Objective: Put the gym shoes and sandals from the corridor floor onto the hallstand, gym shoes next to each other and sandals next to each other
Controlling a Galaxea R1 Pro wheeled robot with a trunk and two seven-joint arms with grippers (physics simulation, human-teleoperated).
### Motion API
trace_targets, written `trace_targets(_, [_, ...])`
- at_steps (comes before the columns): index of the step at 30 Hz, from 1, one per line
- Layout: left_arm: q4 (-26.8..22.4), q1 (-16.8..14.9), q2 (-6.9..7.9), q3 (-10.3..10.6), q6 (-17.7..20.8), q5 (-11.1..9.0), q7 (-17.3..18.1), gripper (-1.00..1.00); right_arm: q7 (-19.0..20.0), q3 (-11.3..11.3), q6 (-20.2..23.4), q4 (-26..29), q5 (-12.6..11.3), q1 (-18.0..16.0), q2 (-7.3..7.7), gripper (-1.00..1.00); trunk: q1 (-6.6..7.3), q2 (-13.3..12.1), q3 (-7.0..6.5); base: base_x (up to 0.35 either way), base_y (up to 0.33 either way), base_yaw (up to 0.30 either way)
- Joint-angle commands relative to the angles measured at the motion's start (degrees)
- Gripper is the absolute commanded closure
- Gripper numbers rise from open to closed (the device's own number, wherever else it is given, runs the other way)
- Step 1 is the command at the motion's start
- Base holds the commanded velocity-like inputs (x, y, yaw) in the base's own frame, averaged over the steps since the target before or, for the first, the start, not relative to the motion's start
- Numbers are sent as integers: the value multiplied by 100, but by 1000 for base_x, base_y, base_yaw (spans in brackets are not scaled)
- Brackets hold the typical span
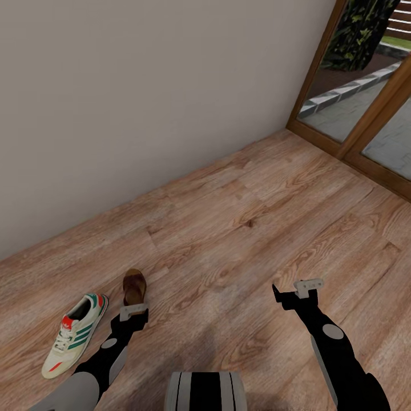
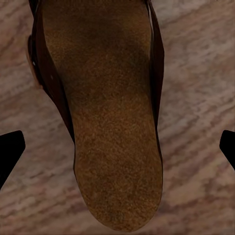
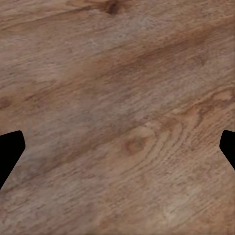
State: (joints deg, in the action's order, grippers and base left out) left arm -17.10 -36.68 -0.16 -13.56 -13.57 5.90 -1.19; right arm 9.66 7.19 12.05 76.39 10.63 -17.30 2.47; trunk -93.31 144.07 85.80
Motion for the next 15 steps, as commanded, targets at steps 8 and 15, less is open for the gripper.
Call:
trace_targets(8, [5, -6, -2, -24, -31, 60, -12, -100, 44, 11, 26, 15, 54, -2, -2, -100, -15, 9, 172, 0, 0, 0])
trace_targets(15, [5, 4, -5, -24, -36, 60, -12, -100, 41, 11, 26, 16, 53, -2, -4, -100, -27, 16, 340, 0, 0, 0])
